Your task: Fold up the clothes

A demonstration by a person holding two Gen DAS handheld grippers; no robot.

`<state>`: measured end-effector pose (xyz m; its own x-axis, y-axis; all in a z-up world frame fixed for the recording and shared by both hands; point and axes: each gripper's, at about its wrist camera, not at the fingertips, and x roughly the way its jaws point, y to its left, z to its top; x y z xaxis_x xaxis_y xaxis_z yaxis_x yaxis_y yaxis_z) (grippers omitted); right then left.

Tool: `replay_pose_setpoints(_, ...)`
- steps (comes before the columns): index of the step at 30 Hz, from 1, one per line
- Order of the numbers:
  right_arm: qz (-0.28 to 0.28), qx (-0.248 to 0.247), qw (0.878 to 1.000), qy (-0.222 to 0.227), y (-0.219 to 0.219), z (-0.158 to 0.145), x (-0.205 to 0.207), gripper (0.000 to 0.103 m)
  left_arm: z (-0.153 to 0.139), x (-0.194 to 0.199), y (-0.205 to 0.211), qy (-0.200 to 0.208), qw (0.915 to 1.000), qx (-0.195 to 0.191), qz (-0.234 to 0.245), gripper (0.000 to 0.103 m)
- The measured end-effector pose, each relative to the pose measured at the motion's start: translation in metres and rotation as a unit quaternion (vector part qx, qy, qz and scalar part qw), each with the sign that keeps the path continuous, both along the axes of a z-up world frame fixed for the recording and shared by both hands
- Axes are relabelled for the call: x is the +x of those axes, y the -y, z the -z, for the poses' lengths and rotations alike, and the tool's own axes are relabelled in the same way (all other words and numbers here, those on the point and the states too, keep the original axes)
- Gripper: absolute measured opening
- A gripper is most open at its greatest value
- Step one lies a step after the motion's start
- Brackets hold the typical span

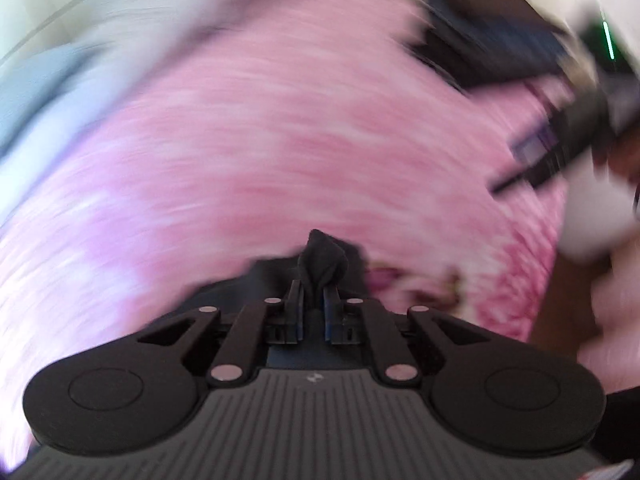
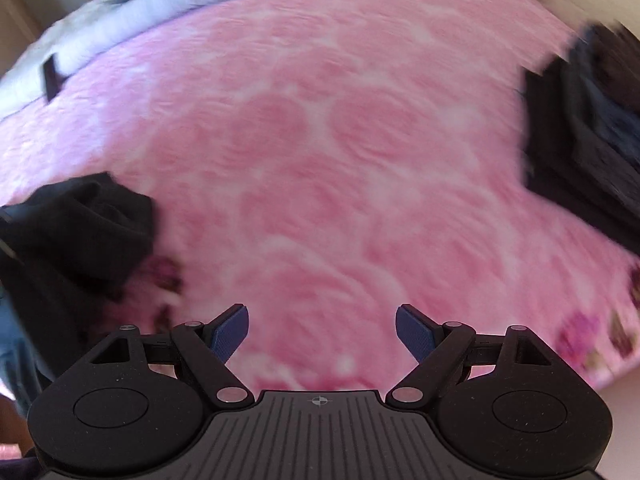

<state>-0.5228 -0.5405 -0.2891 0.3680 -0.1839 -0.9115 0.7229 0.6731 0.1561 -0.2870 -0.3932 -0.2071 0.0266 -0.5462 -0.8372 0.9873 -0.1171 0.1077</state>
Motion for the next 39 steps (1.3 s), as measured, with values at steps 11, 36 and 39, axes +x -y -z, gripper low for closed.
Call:
replay_pose_setpoints(11,-0.224,-0.020,0.970,0.098,-0.104,-0.015,0.210,0.084,-0.101,0.286,-0.237,0.162,0.9333,-0.002,-0.321,0.005)
replay_pose_setpoints(36,-0.490,0.091,0.867,0.034,-0.266,0.090,0.596,0.012,0.032,0.438,-0.433,0.090,0.9068,0.040,-0.410,0.005)
replay_pose_setpoints(39,-0.490,0.033,0.869,0.061,-0.271,0.044,0.570,0.008,0.004,0.425,-0.422,0.098,0.9110,-0.001,-0.401,0.005)
